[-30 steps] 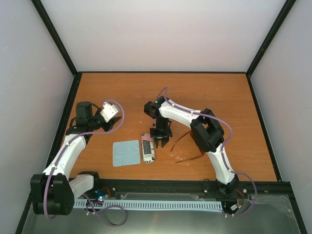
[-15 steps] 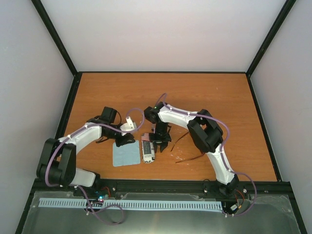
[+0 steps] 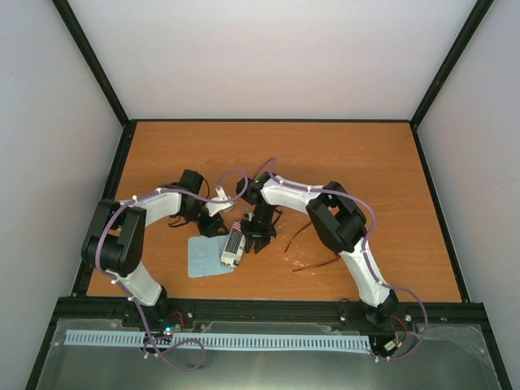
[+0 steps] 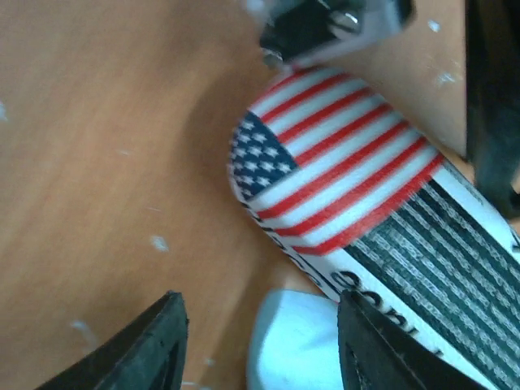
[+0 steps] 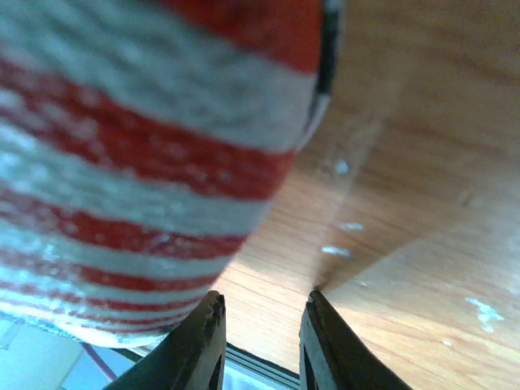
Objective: Organize the sunglasses
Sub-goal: Adjust the sunglasses case at the center of the board.
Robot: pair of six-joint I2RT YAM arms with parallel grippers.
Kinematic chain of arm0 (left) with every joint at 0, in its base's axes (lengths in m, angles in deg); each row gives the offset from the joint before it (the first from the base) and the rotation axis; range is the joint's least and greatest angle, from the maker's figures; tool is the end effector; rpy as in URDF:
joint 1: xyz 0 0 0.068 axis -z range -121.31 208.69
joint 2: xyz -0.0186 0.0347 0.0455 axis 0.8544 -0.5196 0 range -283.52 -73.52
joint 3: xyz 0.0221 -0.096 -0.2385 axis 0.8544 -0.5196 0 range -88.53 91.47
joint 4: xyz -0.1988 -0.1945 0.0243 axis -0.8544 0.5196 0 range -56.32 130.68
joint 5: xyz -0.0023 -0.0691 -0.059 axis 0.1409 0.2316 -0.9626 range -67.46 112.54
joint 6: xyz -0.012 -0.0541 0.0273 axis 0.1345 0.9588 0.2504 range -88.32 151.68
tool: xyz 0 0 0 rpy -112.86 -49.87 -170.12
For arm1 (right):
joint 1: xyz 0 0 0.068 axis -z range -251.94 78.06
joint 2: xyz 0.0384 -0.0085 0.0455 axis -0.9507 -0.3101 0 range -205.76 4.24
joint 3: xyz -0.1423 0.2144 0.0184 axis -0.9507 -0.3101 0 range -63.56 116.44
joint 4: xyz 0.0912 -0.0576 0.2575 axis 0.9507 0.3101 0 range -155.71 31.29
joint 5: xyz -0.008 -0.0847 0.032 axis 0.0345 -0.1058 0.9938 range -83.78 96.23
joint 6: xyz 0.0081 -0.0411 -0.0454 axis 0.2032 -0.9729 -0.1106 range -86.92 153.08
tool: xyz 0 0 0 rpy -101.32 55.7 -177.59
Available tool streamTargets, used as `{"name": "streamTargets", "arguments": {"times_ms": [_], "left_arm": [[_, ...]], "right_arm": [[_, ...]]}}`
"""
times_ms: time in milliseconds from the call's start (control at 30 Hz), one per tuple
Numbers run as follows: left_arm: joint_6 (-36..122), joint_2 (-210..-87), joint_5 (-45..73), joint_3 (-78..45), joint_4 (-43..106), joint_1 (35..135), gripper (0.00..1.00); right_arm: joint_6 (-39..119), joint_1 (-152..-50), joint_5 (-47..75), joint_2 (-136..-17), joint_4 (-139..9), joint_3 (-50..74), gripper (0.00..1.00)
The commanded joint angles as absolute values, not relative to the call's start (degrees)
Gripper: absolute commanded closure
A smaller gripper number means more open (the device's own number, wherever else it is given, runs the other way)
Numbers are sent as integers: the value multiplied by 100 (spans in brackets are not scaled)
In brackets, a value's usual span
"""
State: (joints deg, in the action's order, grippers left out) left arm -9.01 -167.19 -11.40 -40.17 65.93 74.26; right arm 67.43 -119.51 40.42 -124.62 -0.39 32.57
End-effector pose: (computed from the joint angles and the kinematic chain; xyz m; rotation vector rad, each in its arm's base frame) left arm 0.2707 -0.1024 0.1062 1.3571 2.3477 -0.7429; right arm 0.2603 0.3238 0.1034 0.2441 -2.5947 -0.4851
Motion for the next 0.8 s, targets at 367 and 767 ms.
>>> {"name": "streamTargets", "arguments": {"times_ms": [367, 767], "left_arm": [[131, -16594, 155, -1928, 8144, 7783, 0], [1900, -17713, 2105, -1034, 10138, 9064, 0]], "right_arm": [[6934, -11158, 3334, -10966, -372, 2586, 55], [6947, -10355, 3429, -9952, -1302, 1233, 49]]}}
